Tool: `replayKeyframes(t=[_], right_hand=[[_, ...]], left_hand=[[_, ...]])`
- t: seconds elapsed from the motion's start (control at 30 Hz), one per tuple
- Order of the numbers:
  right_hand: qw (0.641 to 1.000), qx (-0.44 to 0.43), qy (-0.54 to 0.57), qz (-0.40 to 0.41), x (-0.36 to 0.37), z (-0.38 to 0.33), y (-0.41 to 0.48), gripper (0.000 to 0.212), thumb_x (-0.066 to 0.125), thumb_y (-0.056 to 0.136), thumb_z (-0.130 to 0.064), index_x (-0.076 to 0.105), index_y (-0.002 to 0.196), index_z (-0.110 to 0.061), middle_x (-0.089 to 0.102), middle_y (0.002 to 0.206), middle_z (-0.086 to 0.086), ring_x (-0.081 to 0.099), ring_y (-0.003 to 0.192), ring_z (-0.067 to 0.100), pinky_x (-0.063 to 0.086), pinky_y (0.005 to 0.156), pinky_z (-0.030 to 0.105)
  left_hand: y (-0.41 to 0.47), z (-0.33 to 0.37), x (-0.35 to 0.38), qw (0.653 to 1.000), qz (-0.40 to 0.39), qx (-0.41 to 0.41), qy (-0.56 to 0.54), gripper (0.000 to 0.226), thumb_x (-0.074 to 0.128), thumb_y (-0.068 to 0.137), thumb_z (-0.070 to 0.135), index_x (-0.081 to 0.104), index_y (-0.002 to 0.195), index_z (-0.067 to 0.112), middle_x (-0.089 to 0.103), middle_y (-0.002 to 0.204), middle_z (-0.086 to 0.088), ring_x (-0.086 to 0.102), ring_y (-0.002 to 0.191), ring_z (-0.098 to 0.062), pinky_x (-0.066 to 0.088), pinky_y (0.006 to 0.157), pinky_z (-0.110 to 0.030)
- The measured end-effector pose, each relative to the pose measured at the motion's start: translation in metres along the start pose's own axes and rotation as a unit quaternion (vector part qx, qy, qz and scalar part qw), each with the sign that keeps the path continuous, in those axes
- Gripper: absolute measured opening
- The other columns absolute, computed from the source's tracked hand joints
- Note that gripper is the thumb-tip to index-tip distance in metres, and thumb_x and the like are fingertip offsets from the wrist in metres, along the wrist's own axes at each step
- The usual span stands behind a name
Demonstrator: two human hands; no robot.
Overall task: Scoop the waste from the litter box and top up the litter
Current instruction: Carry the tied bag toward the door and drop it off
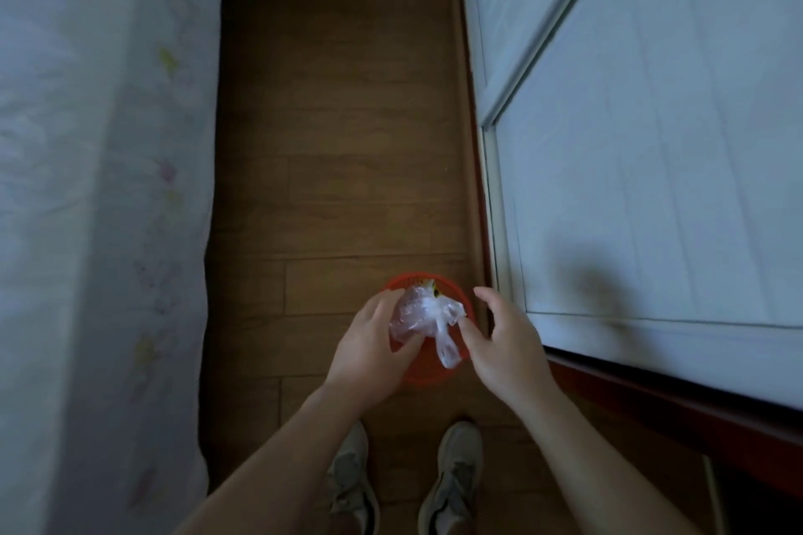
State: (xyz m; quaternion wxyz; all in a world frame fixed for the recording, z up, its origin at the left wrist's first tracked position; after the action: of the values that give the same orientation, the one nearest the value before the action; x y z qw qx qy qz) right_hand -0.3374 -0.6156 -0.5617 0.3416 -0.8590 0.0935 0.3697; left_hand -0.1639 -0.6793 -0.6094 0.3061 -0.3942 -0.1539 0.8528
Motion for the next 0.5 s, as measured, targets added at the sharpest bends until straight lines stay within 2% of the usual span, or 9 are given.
replayKeyframes(t=[0.13, 0.27, 0.5], right_hand=[[0.994, -0.038, -0.1, 0.004, -0.063, -0.064, -0.052, 0.055, 0.051, 0.099, -0.044, 0.04, 0.148, -0.02, 0.046, 0.15, -0.003, 0.041, 0.139, 0.015, 0.034, 0.111, 0.03], [0.98, -0.093, -0.172, 0.044, -0.13, -0.127, -0.098, 0.056, 0.044, 0.099, -0.049, 0.041, 0.147, -0.02, 0.044, 0.153, -0.001, 0.035, 0.144, 0.019, 0.034, 0.117, 0.042], [0.953, -0.191, -0.23, 0.046, -0.214, -0.212, -0.187, 0.059, 0.031, 0.102, -0.053, 0.03, 0.153, -0.024, 0.026, 0.163, -0.002, 0.014, 0.152, 0.023, 0.019, 0.122, 0.049]], left_hand=[[-0.052, 0.067, -0.075, 0.996, 0.003, 0.029, 0.081, 0.064, 0.047, 0.092, 0.057, 0.027, 0.148, 0.033, 0.024, 0.159, 0.006, 0.022, 0.147, -0.014, 0.026, 0.118, -0.043], [-0.105, 0.131, -0.158, 0.984, 0.057, 0.043, 0.164, 0.055, 0.035, 0.099, 0.049, 0.025, 0.15, 0.032, 0.017, 0.162, 0.002, 0.01, 0.15, -0.018, 0.014, 0.121, -0.049], [-0.223, 0.201, -0.257, 0.962, 0.135, 0.004, 0.238, 0.054, 0.027, 0.1, 0.051, 0.023, 0.15, 0.03, 0.015, 0.162, -0.001, 0.006, 0.15, -0.022, 0.008, 0.12, -0.054]])
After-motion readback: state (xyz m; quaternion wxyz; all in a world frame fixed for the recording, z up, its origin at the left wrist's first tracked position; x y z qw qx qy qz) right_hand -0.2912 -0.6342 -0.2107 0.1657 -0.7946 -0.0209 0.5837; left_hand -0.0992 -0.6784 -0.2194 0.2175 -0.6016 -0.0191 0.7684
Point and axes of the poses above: each hand's wrist, its own y-axis towards the middle knuckle, its own x-axis out of the palm, z = x × y, the point moved 7 cm from there along y, towards the middle knuckle
